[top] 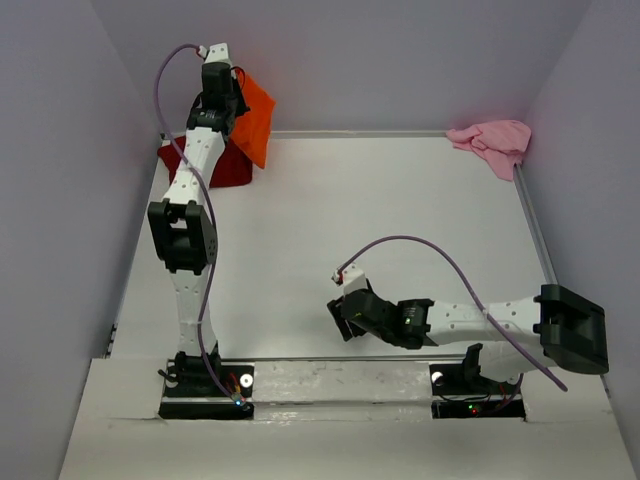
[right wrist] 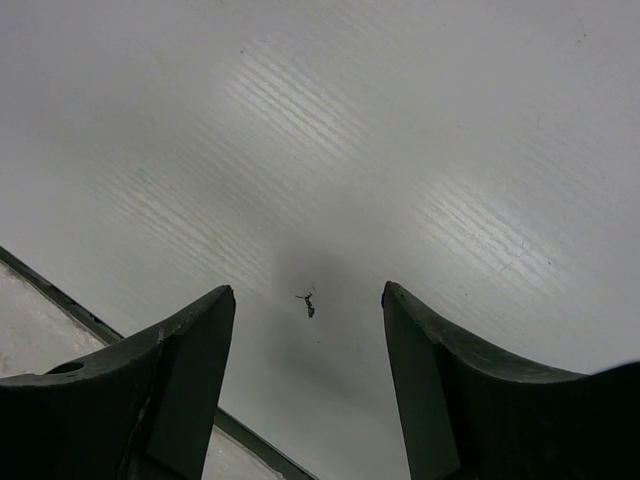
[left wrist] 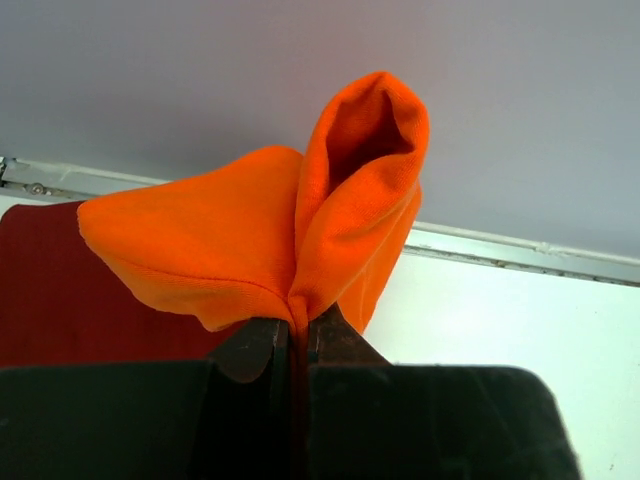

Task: Fold and stack the t-shirts
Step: Neatly place the folded tshirt to the corner

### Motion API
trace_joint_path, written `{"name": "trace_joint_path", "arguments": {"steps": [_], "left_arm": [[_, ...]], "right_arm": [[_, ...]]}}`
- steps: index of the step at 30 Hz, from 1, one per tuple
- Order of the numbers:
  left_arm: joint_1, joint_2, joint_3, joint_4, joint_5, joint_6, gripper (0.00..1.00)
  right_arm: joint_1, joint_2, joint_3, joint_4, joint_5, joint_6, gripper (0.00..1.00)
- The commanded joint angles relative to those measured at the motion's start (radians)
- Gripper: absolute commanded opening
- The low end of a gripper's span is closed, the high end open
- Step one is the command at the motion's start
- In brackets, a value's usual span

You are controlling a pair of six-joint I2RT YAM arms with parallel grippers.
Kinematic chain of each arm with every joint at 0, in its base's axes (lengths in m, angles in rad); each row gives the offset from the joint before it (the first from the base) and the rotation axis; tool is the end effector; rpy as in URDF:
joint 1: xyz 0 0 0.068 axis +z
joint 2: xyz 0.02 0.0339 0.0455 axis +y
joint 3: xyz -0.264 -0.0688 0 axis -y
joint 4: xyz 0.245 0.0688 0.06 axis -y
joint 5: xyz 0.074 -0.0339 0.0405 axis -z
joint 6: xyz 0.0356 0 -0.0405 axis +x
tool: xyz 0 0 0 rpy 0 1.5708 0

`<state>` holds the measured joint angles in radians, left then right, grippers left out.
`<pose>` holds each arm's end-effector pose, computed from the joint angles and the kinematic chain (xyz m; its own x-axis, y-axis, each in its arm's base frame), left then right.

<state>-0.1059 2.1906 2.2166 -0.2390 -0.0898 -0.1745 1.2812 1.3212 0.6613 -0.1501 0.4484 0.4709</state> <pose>0.5211 -0.0522 0.3716 -0.2102 -0.1516 -0.9658 -0.0187 0.9884 -0.1510 0.0885 0.2431 0.1897 -0.5374 -0.3719 -0.7569 -0.5997 0.7995 0.0330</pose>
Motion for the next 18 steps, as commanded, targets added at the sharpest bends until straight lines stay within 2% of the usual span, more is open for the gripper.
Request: {"name": "trace_joint_path", "arguments": {"steps": [1,9,18], "left_arm": [[0.017,-0.012,0.065,0.029,-0.007,0.004,0.00],[0.075,-0.043,-0.004,0.055,0.016,-0.002,0.00],[0.182,-0.081,-0.207,0.141,0.074,-0.028,0.00]], "right_arm": [[-0.006,0.012,0.040,0.037,0.001,0.005,0.67],[-0.006,0.026,0.035,0.041,-0.008,0.006,0.67],[-0.006,0.035,0.032,0.046,-0.011,0.006,0.67]]}}
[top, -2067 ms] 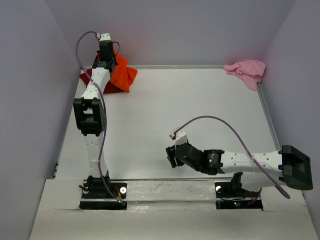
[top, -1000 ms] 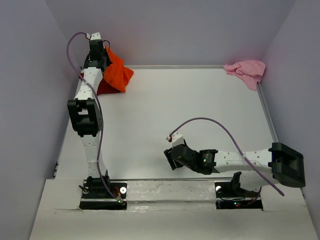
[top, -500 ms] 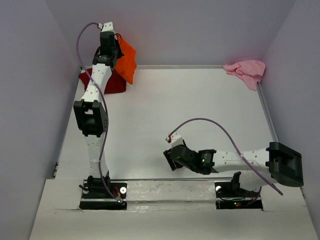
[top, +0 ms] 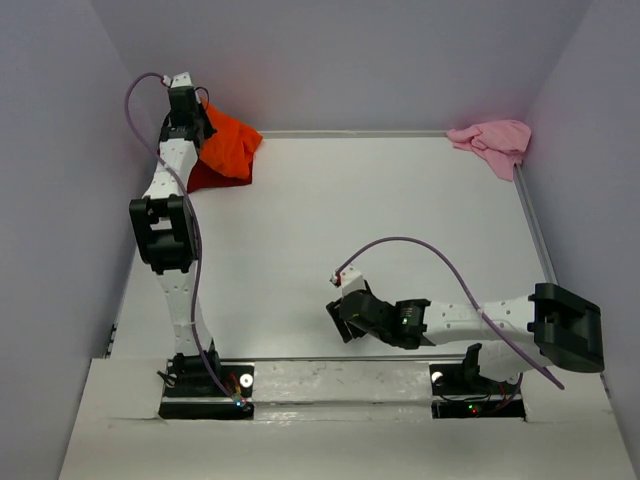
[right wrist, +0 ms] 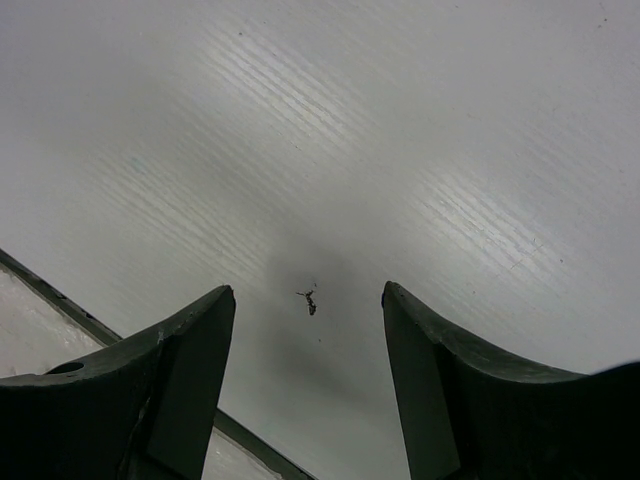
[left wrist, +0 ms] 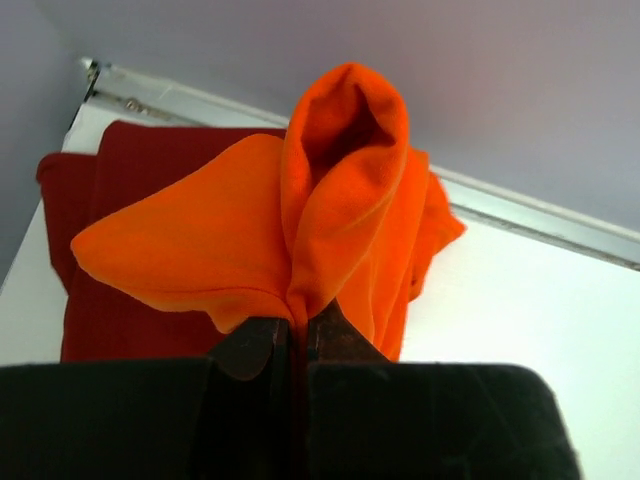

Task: Fold and stack the t-shirts
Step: Neatly place the folded tshirt to the corner

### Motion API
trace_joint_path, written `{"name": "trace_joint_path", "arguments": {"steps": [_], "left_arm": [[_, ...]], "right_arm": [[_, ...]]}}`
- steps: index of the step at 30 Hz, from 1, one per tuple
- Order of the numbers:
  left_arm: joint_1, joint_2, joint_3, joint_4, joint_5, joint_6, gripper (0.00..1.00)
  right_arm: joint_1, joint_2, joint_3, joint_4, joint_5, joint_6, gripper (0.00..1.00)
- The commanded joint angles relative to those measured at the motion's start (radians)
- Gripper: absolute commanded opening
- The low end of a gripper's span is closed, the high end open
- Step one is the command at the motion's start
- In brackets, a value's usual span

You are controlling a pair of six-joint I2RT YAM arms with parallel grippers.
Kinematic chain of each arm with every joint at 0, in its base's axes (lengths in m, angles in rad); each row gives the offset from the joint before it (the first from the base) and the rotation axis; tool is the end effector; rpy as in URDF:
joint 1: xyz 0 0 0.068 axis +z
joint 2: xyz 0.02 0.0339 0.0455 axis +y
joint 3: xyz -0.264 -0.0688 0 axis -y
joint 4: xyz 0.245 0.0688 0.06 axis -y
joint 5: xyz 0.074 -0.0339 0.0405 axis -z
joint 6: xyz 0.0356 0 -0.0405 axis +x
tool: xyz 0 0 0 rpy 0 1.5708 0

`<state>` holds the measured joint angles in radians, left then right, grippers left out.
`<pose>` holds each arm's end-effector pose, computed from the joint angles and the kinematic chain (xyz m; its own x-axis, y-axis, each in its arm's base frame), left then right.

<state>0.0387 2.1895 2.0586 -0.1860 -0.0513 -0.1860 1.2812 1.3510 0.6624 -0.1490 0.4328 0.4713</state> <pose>0.5275 0.0223 0.3219 -0.2899 -0.1960 -0.9368 -0.1434 0.9766 -0.1600 0.0888 0.2458 0.1828 -0.5477 -0.3946 -0.7378 -0.6074 0.7940 0.0262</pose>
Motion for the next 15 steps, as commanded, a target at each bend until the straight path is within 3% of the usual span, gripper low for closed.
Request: {"name": "trace_joint_path", "arguments": {"steps": [1,15], "left_arm": [[0.041,-0.080,-0.067,0.095,0.034,-0.017,0.00],[0.130,-0.031,-0.232,0.154,-0.056,0.009,0.00]], "right_arm": [[-0.006,0.005,0.031,0.045,0.004,0.006,0.67],[-0.006,0.002,0.023,0.045,0.009,-0.002,0.67]]}}
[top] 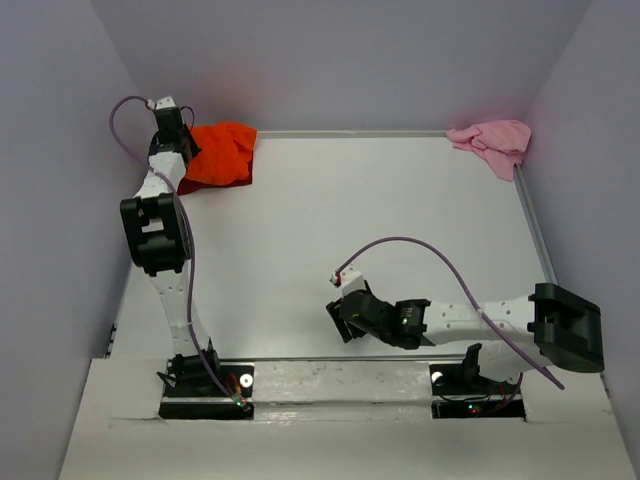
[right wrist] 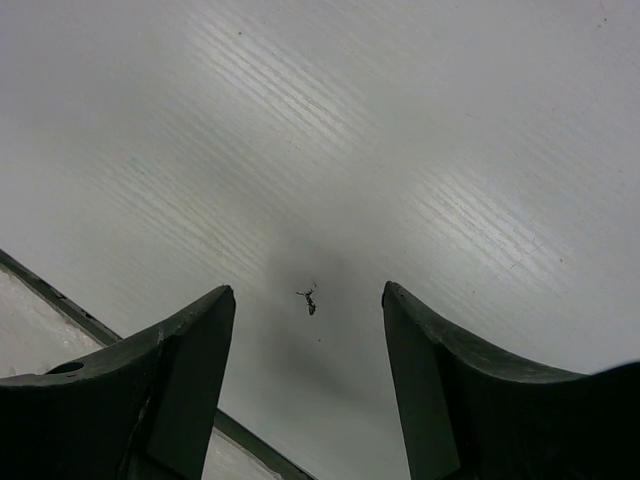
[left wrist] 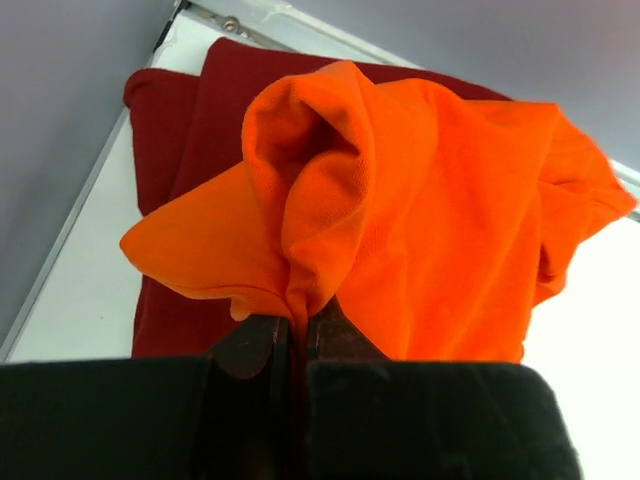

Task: Fold and stack the t-shirts
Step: Neatly place the folded tshirt to the corner

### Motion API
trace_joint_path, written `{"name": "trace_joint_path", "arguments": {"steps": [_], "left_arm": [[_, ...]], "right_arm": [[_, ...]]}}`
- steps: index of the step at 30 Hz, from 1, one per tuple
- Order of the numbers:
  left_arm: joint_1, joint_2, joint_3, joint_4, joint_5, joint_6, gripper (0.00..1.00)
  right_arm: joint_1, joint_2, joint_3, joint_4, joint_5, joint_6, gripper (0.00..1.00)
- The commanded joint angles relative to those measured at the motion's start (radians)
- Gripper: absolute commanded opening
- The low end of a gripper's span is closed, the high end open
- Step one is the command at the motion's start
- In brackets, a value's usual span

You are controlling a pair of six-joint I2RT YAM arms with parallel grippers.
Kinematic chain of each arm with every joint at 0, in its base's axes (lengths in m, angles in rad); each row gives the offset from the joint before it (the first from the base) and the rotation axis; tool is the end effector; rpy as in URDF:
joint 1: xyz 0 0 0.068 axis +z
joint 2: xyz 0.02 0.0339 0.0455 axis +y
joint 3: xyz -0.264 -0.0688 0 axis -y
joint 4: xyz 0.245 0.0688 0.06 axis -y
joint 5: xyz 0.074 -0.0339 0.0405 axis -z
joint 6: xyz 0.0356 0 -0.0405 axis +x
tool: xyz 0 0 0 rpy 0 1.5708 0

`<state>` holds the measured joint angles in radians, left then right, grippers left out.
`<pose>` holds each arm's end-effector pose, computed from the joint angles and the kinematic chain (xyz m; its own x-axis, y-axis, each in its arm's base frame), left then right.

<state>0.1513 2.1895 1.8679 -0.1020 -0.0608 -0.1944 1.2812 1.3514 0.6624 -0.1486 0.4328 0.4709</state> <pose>0.5181 0.0812 0.2630 -0.3591 -0.2498 -0.8993 -0.2798 0.9480 -0.1516 0.0888 0.2458 0.1827 -0.5474 -0.3949 -0.7378 -0.6076 0.7938 0.0259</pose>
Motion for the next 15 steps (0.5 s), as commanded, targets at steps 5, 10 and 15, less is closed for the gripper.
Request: {"name": "trace_joint_path", "arguments": {"steps": [5,10,15], "left_arm": [[0.024,-0.002,-0.082,0.088,-0.154,0.033,0.00],[0.031,0.021,-0.046,0.082,-0.181,0.015,0.60],[0.036,0.004,-0.006,0.061,-0.227,0.000,0.80]], "right_arm": [[-0.006,-0.006,0.020,0.044,-0.008,-0.002,0.66],[-0.006,-0.012,0.014,0.044,-0.011,0.000,0.67],[-0.006,-0.005,0.017,0.047,-0.022,-0.002,0.67]]}}
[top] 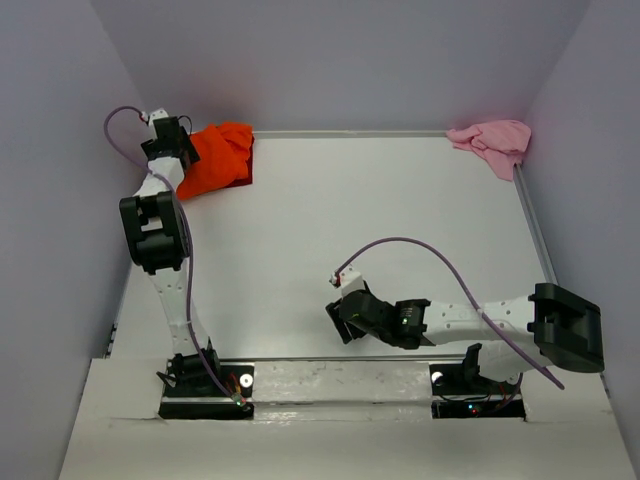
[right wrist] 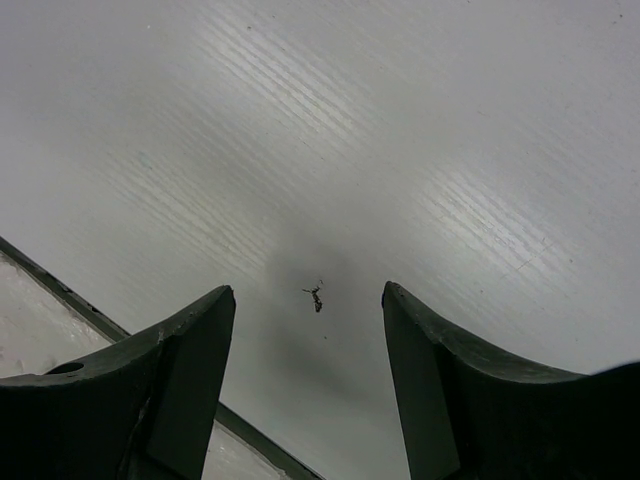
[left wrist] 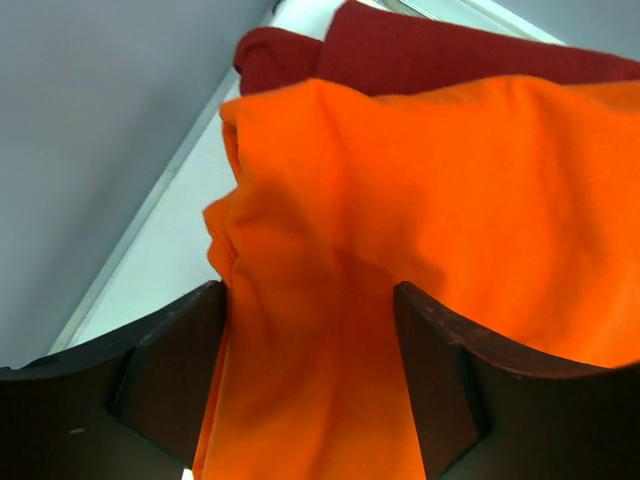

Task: Fold and stack the t-shirts
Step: Neatly place the folded tshirt to the corner

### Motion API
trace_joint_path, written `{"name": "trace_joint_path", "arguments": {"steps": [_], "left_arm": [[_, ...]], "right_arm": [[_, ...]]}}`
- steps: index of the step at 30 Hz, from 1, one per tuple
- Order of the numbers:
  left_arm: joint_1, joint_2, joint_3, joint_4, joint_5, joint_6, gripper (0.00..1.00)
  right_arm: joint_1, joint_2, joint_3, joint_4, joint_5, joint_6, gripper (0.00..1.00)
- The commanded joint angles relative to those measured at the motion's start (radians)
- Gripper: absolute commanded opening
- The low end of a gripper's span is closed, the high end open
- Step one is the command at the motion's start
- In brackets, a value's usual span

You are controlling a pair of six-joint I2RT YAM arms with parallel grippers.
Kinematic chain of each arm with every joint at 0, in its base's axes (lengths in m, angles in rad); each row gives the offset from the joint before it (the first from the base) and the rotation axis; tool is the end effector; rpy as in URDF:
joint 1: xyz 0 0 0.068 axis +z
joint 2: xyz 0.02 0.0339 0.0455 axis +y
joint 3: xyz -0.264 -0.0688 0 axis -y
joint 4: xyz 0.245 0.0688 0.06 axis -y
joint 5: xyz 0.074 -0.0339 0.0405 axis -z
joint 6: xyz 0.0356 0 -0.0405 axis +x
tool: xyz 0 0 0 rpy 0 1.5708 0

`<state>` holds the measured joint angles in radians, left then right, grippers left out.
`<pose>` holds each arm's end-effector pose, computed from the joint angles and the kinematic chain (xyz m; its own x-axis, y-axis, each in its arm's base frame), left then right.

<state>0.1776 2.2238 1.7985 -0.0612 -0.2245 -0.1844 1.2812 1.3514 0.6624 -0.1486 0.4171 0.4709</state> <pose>0.5148 0.1004 0.2259 -0.3853 -0.2508 -0.8881 -0.4441 0.8940 -0.0598 0.0884 0.2461 0.1826 -0.5515 -0.3983 -0.7330 -0.6156 0.7873 0.0354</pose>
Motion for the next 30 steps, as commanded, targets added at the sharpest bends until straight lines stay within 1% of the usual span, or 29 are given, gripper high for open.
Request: {"name": "trace_joint_path", "arguments": {"steps": [1,4,11,12,15,17,19,20,23,28,30], "left_arm": [[0.010,-0.036,0.074,-0.003,-0.067,-0.018,0.80],[0.008,-0.064,0.130,-0.034,-0.039,-0.046,0.80],[-0.024,-0.099,0.182,-0.051,0.100,-0.076,0.80],[-0.042,-0.090,0.180,-0.046,0.120,-0.078,0.80],[-0.081,-0.056,0.187,-0.048,0.113,-0.073,0.80],[-0.093,-0.036,0.190,-0.048,0.132,-0.079,0.80],[-0.111,-0.023,0.165,-0.023,0.174,-0.081,0.80],[-0.119,-0.018,0.133,-0.011,0.177,-0.079,0.80],[-0.138,0.017,0.108,0.012,0.178,-0.076,0.80],[-0.139,0.098,0.127,-0.018,0.183,-0.095,0.80],[-0.135,0.120,0.166,-0.041,0.192,-0.098,0.80]], "right_arm": [[-0.006,-0.003,0.017,0.049,-0.006,-0.002,0.66],[-0.006,0.006,0.019,0.058,-0.015,-0.003,0.67],[-0.006,0.026,0.025,0.069,-0.024,-0.006,0.67],[-0.006,0.028,0.028,0.070,-0.026,-0.008,0.67],[-0.006,0.031,0.031,0.070,-0.027,-0.014,0.67],[-0.006,0.026,0.031,0.069,-0.028,-0.015,0.67],[-0.006,0.020,0.028,0.069,-0.031,-0.017,0.67],[-0.006,0.018,0.026,0.069,-0.032,-0.015,0.67],[-0.006,0.020,0.023,0.069,-0.041,-0.012,0.67],[-0.006,0.037,0.031,0.069,-0.050,-0.015,0.66],[-0.006,0.040,0.034,0.069,-0.052,-0.014,0.67]]}}
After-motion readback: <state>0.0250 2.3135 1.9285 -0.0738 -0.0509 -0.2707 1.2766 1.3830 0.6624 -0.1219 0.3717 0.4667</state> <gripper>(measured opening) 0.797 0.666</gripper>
